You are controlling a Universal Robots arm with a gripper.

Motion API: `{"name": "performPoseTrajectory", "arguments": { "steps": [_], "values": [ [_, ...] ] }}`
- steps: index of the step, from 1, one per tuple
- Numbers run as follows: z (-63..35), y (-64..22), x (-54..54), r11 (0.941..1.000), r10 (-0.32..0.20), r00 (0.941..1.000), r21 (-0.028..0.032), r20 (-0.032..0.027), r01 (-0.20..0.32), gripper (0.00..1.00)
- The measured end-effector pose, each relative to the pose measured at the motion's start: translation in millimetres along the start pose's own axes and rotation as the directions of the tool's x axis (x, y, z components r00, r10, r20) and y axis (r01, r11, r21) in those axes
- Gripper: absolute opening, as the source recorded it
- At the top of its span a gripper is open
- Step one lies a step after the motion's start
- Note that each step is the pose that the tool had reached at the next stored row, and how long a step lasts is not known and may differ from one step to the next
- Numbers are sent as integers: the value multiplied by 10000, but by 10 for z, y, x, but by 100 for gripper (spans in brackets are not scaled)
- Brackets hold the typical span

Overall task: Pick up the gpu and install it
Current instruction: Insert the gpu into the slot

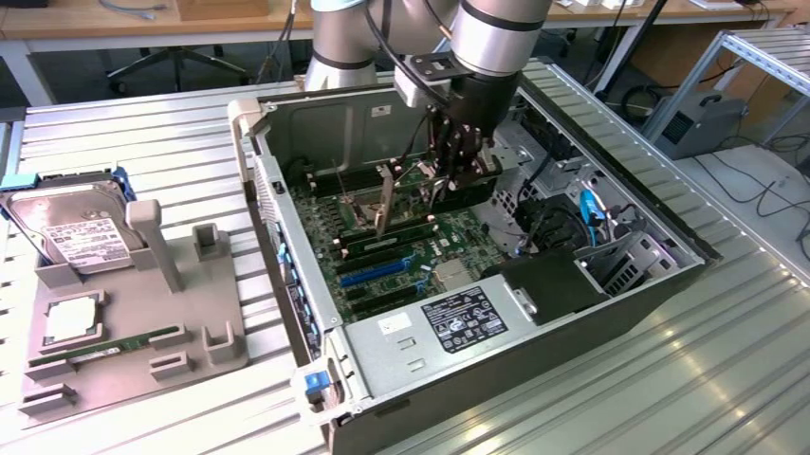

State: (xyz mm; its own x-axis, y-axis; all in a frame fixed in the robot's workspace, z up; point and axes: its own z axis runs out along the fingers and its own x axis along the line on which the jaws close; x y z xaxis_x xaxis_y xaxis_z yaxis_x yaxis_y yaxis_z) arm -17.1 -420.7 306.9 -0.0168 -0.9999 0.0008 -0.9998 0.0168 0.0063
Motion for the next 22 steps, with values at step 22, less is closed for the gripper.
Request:
{"name": "performPoseTrajectory", "arguments": {
  "steps": [22],
  "values": [
    [1,1,76,10000,1,10000,0,0,-1,27]
  ]
}}
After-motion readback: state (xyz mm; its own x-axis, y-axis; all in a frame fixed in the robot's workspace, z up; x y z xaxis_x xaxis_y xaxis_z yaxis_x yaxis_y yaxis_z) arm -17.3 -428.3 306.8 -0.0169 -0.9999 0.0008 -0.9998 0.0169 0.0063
